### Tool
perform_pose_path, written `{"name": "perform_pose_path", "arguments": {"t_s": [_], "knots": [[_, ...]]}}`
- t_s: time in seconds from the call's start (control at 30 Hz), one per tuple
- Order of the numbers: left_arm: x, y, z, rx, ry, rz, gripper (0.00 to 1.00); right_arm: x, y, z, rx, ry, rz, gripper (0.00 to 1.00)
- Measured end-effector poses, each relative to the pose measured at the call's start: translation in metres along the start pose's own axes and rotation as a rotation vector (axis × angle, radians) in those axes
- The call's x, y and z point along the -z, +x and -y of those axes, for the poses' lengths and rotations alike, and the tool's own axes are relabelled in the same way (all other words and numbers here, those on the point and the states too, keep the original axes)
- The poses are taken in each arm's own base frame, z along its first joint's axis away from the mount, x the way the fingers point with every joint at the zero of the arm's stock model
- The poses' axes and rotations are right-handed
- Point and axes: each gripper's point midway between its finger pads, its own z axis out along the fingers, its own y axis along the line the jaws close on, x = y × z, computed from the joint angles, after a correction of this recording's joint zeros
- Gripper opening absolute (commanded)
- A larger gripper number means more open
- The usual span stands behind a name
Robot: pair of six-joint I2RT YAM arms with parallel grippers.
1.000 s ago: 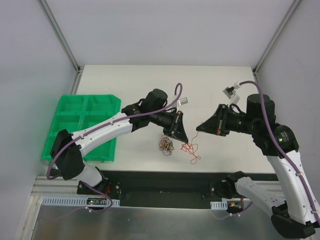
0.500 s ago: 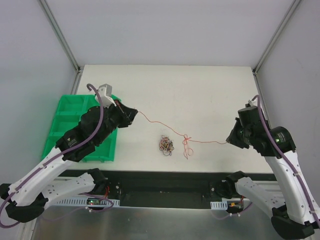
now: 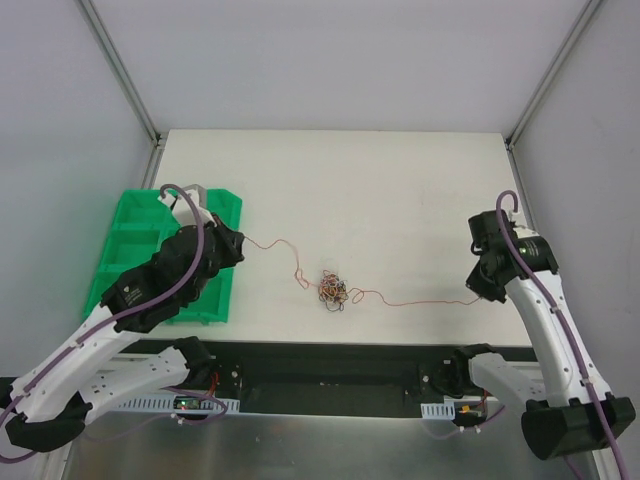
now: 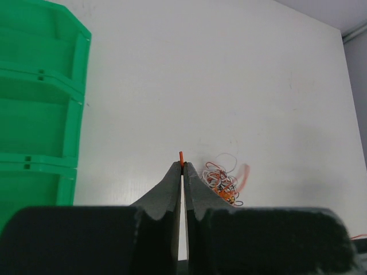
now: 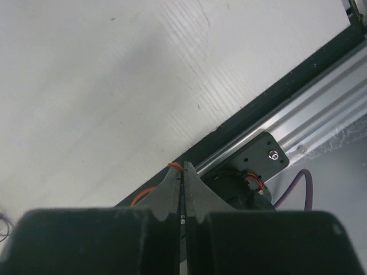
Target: Untangle the cables
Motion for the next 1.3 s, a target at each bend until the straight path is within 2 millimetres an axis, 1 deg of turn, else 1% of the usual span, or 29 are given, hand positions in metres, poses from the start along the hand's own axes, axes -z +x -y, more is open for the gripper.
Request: {"name": "perform_pose_path", "arguments": {"t_s": [0.07, 0.13, 0.2, 0.23, 0.33, 0.4, 0.47, 0.53, 0.57, 0.67, 0.73, 0.8, 0.9, 1.0, 1.17, 1.23, 1.3], "knots": [[0.006, -0.007, -0.009, -0.004, -0.024, 0.028, 0.0, -0.013, 0.001, 0.005, 0.002, 0.06, -0.026, 0.03], [0.012, -0.012, -0.013, -0.011, -0.028, 0.046, 0.0, -0.023, 0.003, 0.006, 0.031, 0.094, -0.051, 0.02], [0.017, -0.017, -0.011, -0.014, -0.013, 0.051, 0.0, -0.032, 0.005, -0.001, 0.082, 0.098, -0.095, 0.0], [0.018, -0.018, -0.007, -0.017, 0.005, 0.045, 0.0, -0.038, 0.006, -0.009, 0.111, 0.089, -0.126, 0.0], [0.019, -0.016, 0.002, -0.022, 0.041, 0.016, 0.0, -0.048, 0.006, -0.018, 0.148, 0.083, -0.154, 0.0], [0.017, -0.013, 0.004, -0.029, 0.045, -0.001, 0.0, -0.05, 0.003, -0.019, 0.16, 0.083, -0.146, 0.0], [0.018, -0.012, 0.003, -0.042, 0.041, -0.005, 0.0, -0.051, 0.0, -0.017, 0.167, 0.093, -0.131, 0.0], [0.019, -0.017, 0.001, -0.064, 0.031, 0.006, 0.0, -0.052, -0.004, -0.012, 0.164, 0.115, -0.118, 0.01], [0.021, -0.022, -0.002, -0.077, 0.019, 0.02, 0.0, -0.053, -0.006, -0.009, 0.154, 0.13, -0.112, 0.0], [0.031, -0.045, -0.015, -0.098, -0.041, 0.101, 0.0, -0.055, -0.012, 0.002, 0.118, 0.166, -0.105, 0.0], [0.043, -0.068, -0.029, -0.108, -0.098, 0.185, 0.0, -0.056, -0.016, 0.01, 0.092, 0.189, -0.105, 0.0], [0.057, -0.085, -0.04, -0.115, -0.133, 0.247, 0.0, -0.056, -0.021, 0.014, 0.071, 0.199, -0.103, 0.0], [0.081, -0.11, -0.054, -0.108, -0.161, 0.332, 0.0, -0.053, -0.033, 0.015, 0.059, 0.197, -0.091, 0.0], [0.091, -0.118, -0.061, -0.098, -0.166, 0.366, 0.0, -0.052, -0.042, 0.008, 0.067, 0.166, -0.079, 0.0], [0.091, -0.115, -0.062, -0.097, -0.162, 0.36, 0.0, -0.052, -0.04, -0.007, 0.093, 0.075, -0.1, 0.01], [0.09, -0.113, -0.062, -0.1, -0.162, 0.352, 0.0, -0.053, -0.04, -0.011, 0.104, 0.054, -0.105, 0.15], [0.088, -0.111, -0.06, -0.102, -0.156, 0.343, 0.0, -0.054, -0.038, -0.015, 0.122, 0.024, -0.115, 0.38]]}}
